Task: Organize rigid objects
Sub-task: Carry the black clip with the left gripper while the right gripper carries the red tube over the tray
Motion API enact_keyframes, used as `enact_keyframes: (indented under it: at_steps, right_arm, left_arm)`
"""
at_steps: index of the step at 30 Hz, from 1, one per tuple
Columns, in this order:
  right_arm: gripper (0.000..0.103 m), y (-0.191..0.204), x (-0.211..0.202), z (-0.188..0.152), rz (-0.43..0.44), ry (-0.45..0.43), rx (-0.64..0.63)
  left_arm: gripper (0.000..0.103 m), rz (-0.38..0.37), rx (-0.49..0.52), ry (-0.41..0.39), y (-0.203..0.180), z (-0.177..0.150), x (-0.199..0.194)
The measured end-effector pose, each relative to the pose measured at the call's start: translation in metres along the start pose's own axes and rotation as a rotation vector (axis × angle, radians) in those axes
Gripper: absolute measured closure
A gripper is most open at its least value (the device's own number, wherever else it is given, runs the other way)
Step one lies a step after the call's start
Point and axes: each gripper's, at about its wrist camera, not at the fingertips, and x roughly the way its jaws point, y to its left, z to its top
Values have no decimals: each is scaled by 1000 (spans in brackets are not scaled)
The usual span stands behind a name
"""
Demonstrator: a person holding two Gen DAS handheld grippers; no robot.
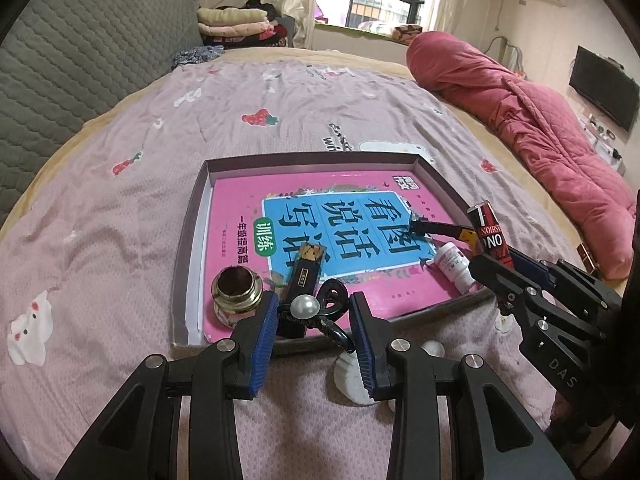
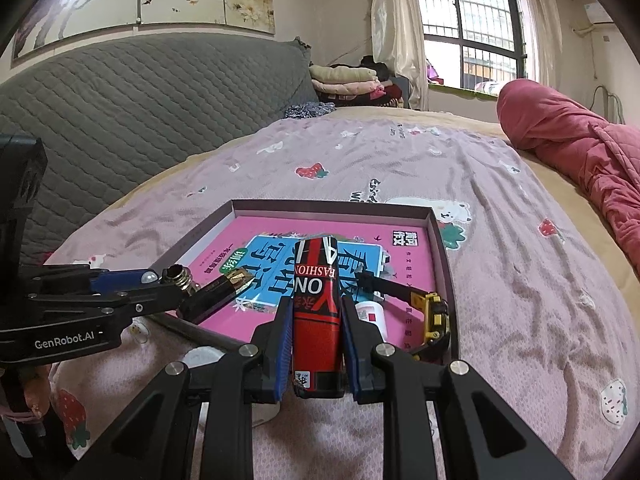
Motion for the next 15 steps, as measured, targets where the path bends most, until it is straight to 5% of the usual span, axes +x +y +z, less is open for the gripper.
enact_keyframes:
  at_steps: [15]
  right_arm:
    - [80, -6, 5, 4, 4, -15, 18]
  left_arm:
    - [66, 10, -6, -2, 2, 9, 6]
